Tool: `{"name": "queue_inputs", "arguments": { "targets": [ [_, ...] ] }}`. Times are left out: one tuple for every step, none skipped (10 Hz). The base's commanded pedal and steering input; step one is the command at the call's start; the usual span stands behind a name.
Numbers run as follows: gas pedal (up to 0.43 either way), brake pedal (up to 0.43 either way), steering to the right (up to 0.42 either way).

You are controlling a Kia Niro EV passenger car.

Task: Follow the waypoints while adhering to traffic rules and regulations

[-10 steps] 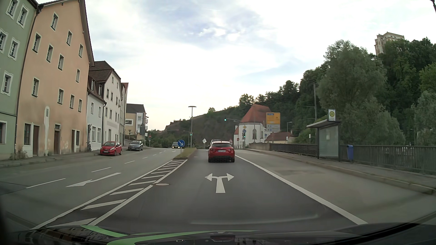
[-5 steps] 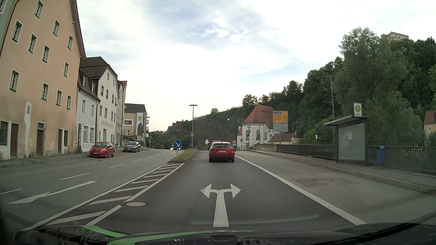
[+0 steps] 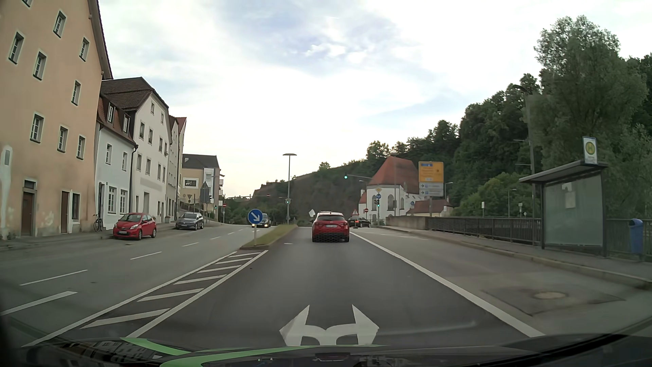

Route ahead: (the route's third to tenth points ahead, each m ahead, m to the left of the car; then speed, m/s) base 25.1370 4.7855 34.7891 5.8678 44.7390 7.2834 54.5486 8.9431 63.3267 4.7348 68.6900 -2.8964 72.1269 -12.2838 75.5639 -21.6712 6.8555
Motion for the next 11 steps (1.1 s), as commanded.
{"name": "queue_inputs", "arguments": {
  "targets": [
    [0.268, 0.000, -0.013],
    [0.268, 0.000, -0.013],
    [0.268, 0.000, -0.013],
    [0.268, 0.000, -0.013],
    [0.268, 0.000, -0.013],
    [0.268, 0.000, -0.014],
    [0.268, 0.000, -0.015],
    [0.268, 0.000, -0.016],
    [0.260, 0.000, -0.016],
    [0.240, 0.000, -0.017],
    [0.220, 0.000, -0.019]
  ]
}}
